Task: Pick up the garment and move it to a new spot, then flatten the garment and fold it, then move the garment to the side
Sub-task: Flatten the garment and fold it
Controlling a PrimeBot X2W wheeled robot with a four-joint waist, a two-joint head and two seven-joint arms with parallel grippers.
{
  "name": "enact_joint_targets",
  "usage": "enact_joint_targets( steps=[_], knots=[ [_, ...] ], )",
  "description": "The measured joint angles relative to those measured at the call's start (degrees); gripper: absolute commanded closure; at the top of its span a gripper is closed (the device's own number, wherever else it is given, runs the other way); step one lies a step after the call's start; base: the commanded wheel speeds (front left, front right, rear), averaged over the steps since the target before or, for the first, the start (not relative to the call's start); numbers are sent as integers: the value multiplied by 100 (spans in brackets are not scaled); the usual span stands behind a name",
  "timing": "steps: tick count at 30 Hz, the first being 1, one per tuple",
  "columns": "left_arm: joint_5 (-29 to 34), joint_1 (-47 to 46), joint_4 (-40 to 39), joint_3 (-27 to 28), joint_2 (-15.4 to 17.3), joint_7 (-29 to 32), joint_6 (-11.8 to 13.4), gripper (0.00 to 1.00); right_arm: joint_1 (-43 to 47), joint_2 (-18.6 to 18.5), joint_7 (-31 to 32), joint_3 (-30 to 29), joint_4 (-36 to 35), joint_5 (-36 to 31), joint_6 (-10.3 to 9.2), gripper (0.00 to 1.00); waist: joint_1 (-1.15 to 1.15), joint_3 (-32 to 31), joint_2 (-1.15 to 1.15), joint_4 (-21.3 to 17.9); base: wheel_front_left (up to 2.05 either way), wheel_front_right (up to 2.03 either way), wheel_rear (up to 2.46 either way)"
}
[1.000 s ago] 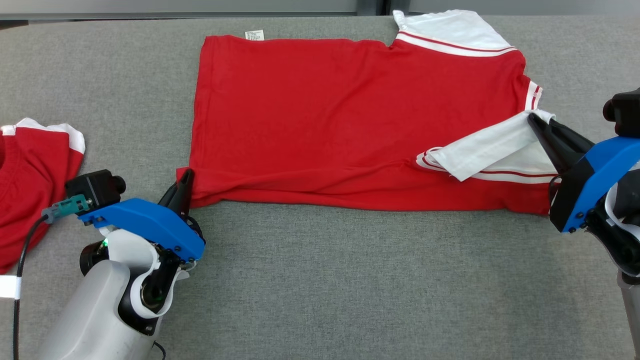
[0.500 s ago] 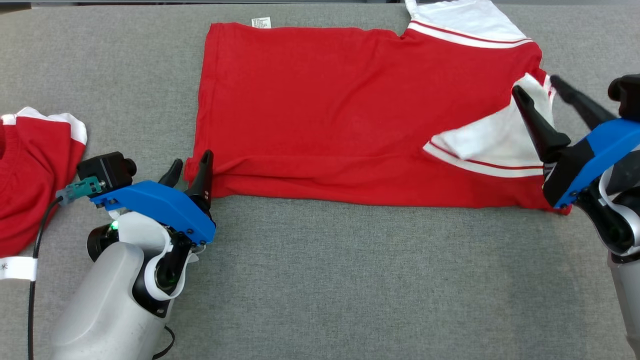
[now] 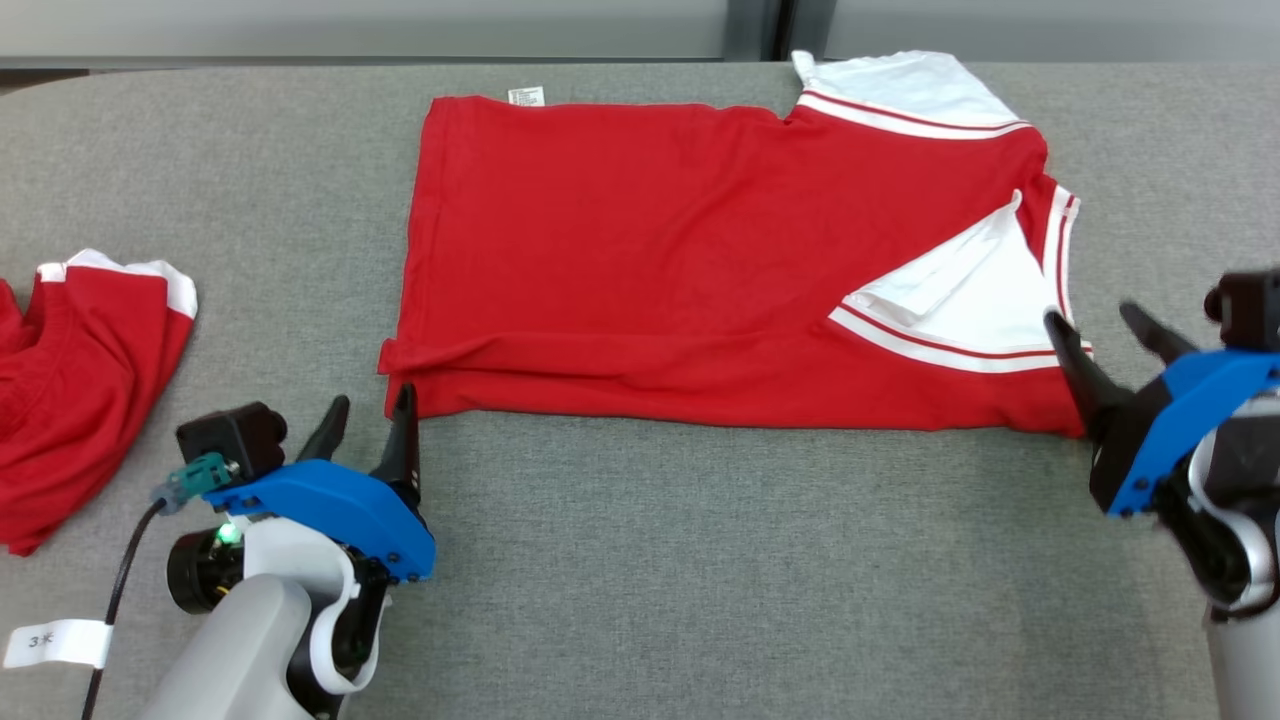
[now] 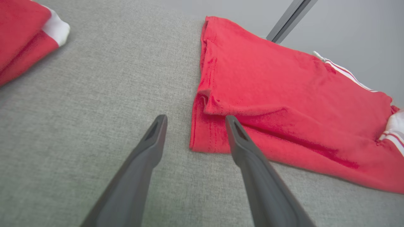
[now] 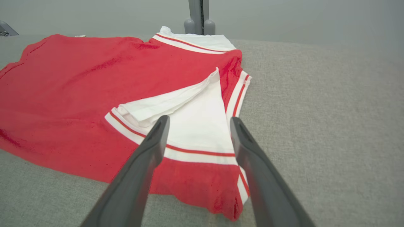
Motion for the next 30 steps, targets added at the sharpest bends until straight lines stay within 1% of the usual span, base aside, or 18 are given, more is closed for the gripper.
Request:
enact_joint_targets(
  steps=[3, 7, 11, 13, 17, 23, 25, 26, 27, 28, 29, 30],
  knots=[
    [21, 72, -21, -93, 13, 103, 38, 0, 297, 261, 302, -247, -181, -270, -1, 0, 0, -37, 0, -58, 0, 0, 0],
    [148, 18, 105, -202, 45, 241, 137, 0, 459, 623, 414, -489, -274, -670, -1, 0, 0, -16, 0, -134, 0, 0, 0],
    [205, -150, 266, -223, 48, 290, 242, 0, 456, 873, 405, -643, -122, -903, 0, 0, 0, 67, 0, -210, 0, 0, 0],
    [210, -197, 321, -234, 43, 324, 278, 0, 407, 943, 383, -677, 44, -946, -1, 0, 0, 126, 0, -237, 0, 0, 0],
    [265, -336, 419, -302, 53, 410, 269, 0, 233, 1014, 285, -816, 391, -1139, 0, 0, 0, 232, 0, -261, 0, 0, 0],
    [336, -524, 573, -477, 58, 625, 176, 0, 47, 1085, 156, -1047, 798, -1276, -1, 0, 0, 320, 0, -215, 0, 0, 0],
    [353, -601, 637, -577, 70, 779, 90, 0, -9, 1083, 169, -1034, 914, -1211, -1, 0, -1, 331, 0, -204, 0, 0, 0],
    [345, -631, 665, -600, 71, 837, 58, 31, -19, 1083, 198, -1001, 961, -1191, -2, 0, -1, 331, 0, -202, 0, 0, 0],
    [342, -645, 689, -622, 69, 872, 19, 56, -31, 1081, 219, -976, 989, -1192, -8, 30, -1, 327, 0, -202, 0, 0, 0],
    [334, -659, 712, -638, 69, 905, -14, 87, -37, 1081, 218, -964, 1005, -1191, -8, 83, -1, 320, 0, -202, 0, 0, 0],
    [302, -663, 725, -638, 63, 918, -38, 100, -38, 1081, 213, -950, 1013, -1181, -8, 100, -1, 312, 0, -200, 0, 0, 0],
    [268, -662, 742, -637, 48, 918, -78, 100, -36, 1084, 211, -942, 1014, -1154, -7, 100, -1, 300, 0, -197, 0, 0, 0]
  ],
)
